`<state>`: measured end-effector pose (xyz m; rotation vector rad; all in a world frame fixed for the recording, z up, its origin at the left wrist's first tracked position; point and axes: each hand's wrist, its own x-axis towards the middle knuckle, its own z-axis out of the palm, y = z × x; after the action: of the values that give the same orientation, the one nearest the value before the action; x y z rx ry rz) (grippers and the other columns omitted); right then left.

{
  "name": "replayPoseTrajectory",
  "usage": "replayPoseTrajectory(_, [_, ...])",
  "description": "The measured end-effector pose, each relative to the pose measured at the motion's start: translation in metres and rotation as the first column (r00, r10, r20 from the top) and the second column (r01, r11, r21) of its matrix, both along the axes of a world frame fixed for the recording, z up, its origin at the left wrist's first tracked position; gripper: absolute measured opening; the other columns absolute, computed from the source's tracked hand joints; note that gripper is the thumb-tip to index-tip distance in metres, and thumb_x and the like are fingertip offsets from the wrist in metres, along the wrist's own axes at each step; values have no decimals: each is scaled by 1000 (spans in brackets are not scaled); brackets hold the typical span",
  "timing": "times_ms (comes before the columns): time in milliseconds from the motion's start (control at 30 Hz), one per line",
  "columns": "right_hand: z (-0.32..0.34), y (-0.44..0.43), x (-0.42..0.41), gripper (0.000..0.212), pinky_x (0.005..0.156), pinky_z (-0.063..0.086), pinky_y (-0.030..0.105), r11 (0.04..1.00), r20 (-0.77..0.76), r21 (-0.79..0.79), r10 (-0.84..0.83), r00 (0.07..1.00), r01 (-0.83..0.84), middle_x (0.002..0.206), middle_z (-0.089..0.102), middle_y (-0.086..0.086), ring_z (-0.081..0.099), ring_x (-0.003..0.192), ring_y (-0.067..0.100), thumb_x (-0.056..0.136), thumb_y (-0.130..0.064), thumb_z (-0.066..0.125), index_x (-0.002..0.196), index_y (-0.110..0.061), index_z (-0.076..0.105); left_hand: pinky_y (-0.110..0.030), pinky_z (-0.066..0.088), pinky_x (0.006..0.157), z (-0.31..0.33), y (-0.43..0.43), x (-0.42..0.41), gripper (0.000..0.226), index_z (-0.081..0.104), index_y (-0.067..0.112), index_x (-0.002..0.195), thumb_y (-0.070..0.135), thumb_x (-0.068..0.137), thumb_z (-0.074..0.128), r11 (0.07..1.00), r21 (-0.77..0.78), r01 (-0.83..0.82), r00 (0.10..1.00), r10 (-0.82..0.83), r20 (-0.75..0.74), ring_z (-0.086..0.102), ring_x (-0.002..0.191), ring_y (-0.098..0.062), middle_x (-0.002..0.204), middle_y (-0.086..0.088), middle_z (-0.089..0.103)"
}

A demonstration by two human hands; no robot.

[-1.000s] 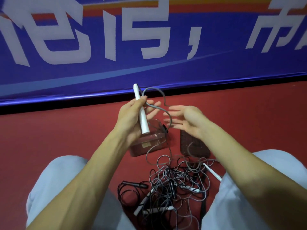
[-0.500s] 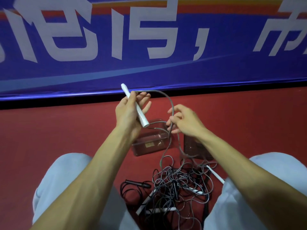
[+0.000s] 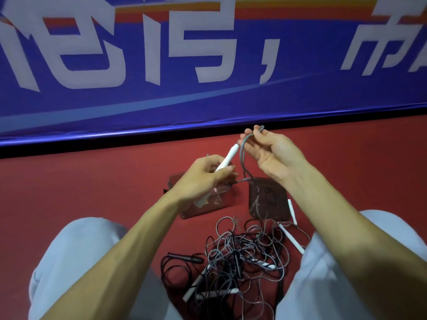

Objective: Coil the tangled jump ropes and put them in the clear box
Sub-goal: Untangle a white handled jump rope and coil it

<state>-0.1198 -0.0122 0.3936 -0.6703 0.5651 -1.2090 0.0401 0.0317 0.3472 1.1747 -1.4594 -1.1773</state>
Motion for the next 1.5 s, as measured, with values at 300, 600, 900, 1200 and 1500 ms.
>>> replayPoseTrajectory(300, [2, -1, 5, 17, 53, 56, 24, 998, 113, 54, -48, 992, 42, 62, 66, 11, 72, 63, 24, 97, 4, 44, 83, -1, 53, -49, 48, 90, 1, 8, -12, 14, 67, 9, 99, 19, 96, 58, 999, -2, 41, 993, -41, -111, 64, 95, -32, 102, -13, 71])
replayPoseTrajectory(600, [-10, -6, 3, 8, 58, 59, 31, 991, -153, 35, -120, 981, 127, 79, 63, 13, 66, 68, 25, 98, -6, 51, 96, 1, 55, -34, 60, 75, 18, 9, -12, 17, 60, 4, 89, 15, 98, 52, 998, 15, -62, 919, 63, -389, 69, 73, -20, 81, -13, 62])
replayPoseTrajectory(900, [-34, 5, 25, 38, 87, 51, 34, 889, -875, -183, 48, 482, -420, 104, 70, 17, 64, 89, 20, 83, 16, 46, 98, -10, 68, -34, 61, 65, 44, 4, 24, 13, 61, 2, 94, 11, 98, 53, 946, 218, -238, 524, 314, -792, 72, 71, -20, 76, -10, 64])
replayPoseTrajectory(1200, [-54, -6, 31, 22, 81, 46, 27, 772, -965, -245, -255, 67, -587, 86, 69, -5, 60, 80, 8, 93, -5, 55, 84, -24, 62, -37, 61, 75, 47, 3, 37, 10, 56, 3, 93, 9, 99, 52, 924, 197, -328, 340, 310, -888, 72, 78, -24, 87, -13, 61])
replayPoseTrajectory(1500, [-17, 3, 16, 20, 56, 59, 30, 977, -710, -173, -36, 703, -125, 77, 63, 14, 66, 60, 20, 98, 6, 38, 112, 1, 53, -38, 58, 74, 6, -7, 16, 12, 62, 6, 89, 12, 97, 56, 932, 132, -339, 898, 362, -250, 69, 73, -21, 89, -11, 71])
